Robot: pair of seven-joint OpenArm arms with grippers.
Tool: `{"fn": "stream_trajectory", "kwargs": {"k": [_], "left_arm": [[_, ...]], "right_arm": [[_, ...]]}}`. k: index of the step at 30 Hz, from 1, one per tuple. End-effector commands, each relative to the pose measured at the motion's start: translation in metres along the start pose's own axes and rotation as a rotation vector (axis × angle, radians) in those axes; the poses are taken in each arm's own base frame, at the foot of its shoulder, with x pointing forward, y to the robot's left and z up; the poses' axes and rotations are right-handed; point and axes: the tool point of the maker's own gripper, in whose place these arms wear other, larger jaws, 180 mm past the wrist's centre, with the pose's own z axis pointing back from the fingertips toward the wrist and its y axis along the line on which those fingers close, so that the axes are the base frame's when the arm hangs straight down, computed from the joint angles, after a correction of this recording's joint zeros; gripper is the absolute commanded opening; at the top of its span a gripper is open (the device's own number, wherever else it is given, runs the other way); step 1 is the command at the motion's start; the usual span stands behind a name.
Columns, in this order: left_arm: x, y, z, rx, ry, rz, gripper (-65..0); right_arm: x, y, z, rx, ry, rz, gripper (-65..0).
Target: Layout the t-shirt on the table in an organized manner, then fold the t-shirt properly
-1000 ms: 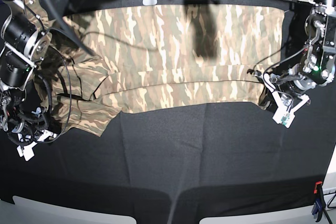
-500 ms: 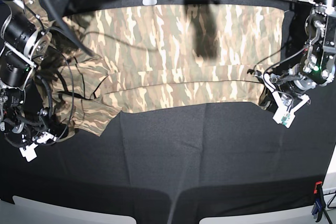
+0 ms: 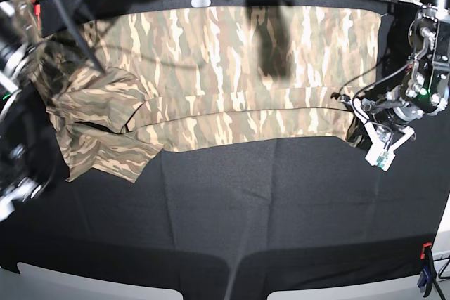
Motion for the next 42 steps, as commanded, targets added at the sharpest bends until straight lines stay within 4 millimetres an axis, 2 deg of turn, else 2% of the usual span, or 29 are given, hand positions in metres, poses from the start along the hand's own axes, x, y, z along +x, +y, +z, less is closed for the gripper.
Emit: {"fn": "stream_trajectory", "kwargs": {"k": [1,5,8,11,16,21,26,29,32,42], "left_arm": [[0.021,0.007,0.004,0.013,-0.058,-0.018,-65.0],[0.021,0.007,0.004,0.013,-0.061,-0.018,-65.0],[0.021,0.007,0.004,0.013,-0.060,-0.018,-65.0],[0.021,0.007,0.004,0.013,-0.060,-0.018,-65.0],[0.021,0.007,0.004,0.013,-0.060,-0.018,-65.0],[0.021,0.007,0.004,0.013,-0.059,-0.018,-65.0],[0.021,0.007,0.005,0.013,-0.060,-0.019,-65.0],[0.021,0.007,0.005,0.013,-0.060,-0.019,-65.0],[0.021,0.007,0.004,0.013,-0.060,-0.018,-65.0],[0.021,0.007,0.004,0.013,-0.060,-0.018,-65.0]], "right_arm": [[0.031,0.007,0.012,0.018,-0.084,0.026,-41.9],[0.044,0.022,0.005,0.055,-0.127,0.029,-41.9],[0.043,0.028,-0.011,0.036,-0.133,0.048,-42.0],[0.030,0.033,-0.033,-0.005,-0.085,0.088,-42.0],[0.008,0.054,-0.064,-0.008,0.002,0.130,-42.1],[-0.009,0.047,-0.077,-0.115,0.077,0.091,-42.1],[0.005,0.041,-0.069,-0.132,0.049,0.097,-42.1],[0.017,0.041,-0.058,-0.135,0.040,0.109,-42.1],[0.021,0.038,-0.048,-0.143,0.058,0.110,-42.1],[0.024,-0.010,-0.003,-0.254,0.071,0.042,-42.1]]}}
